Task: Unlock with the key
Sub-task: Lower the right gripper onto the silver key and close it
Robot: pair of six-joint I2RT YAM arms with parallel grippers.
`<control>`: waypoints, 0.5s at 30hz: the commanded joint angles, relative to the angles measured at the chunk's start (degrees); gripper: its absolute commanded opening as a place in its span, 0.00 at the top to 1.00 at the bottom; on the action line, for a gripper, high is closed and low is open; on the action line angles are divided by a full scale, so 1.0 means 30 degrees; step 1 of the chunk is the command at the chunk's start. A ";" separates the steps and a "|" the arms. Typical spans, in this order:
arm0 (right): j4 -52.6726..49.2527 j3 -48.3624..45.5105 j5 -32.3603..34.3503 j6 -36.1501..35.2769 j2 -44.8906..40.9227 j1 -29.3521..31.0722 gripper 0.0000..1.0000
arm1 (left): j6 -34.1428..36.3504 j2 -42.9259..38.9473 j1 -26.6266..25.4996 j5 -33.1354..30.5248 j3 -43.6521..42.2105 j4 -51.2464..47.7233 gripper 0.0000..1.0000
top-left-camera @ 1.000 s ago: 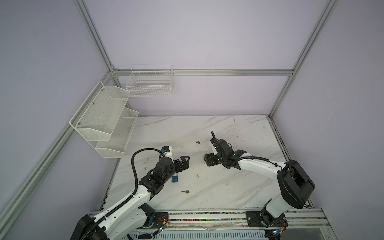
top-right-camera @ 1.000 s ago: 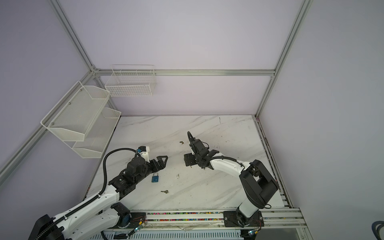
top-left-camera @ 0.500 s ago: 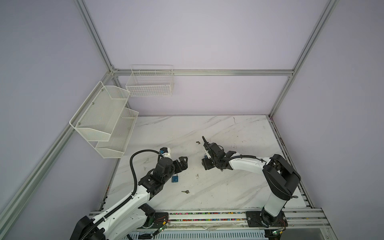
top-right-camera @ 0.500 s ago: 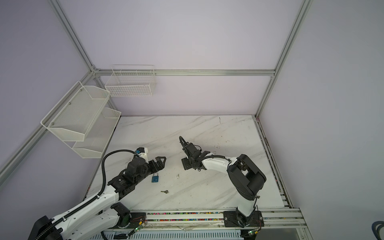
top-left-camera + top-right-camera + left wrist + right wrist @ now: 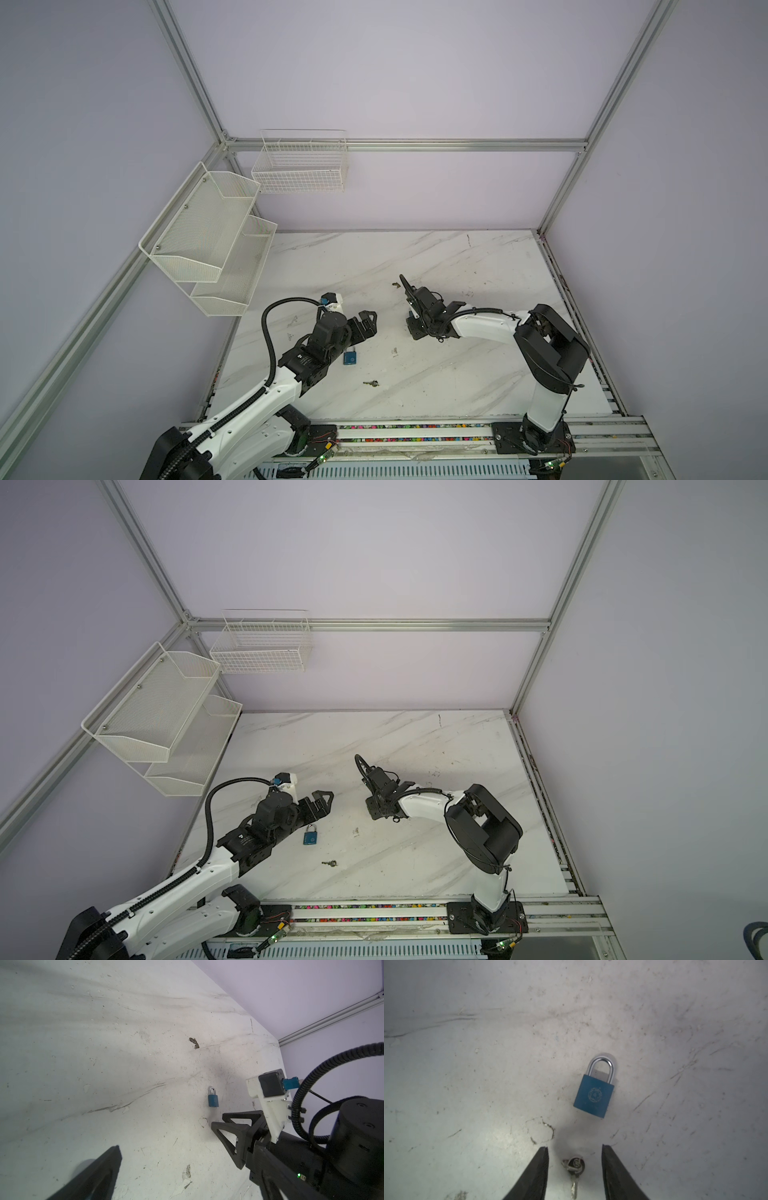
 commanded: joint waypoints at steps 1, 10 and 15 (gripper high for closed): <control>-0.0500 0.0178 0.0431 -0.0321 0.0274 0.0125 0.58 | -0.0187 0.0130 -0.0062 0.0270 0.1882 0.0471 0.00; -0.0406 0.0094 0.0867 -0.0336 0.0525 0.0126 0.67 | -0.0154 0.0311 -0.0063 0.0095 0.1812 0.0605 0.00; -0.0222 -0.0005 0.0827 -0.0322 0.0627 0.0108 0.72 | -0.0155 0.0384 -0.0082 0.0127 0.1870 0.0647 0.00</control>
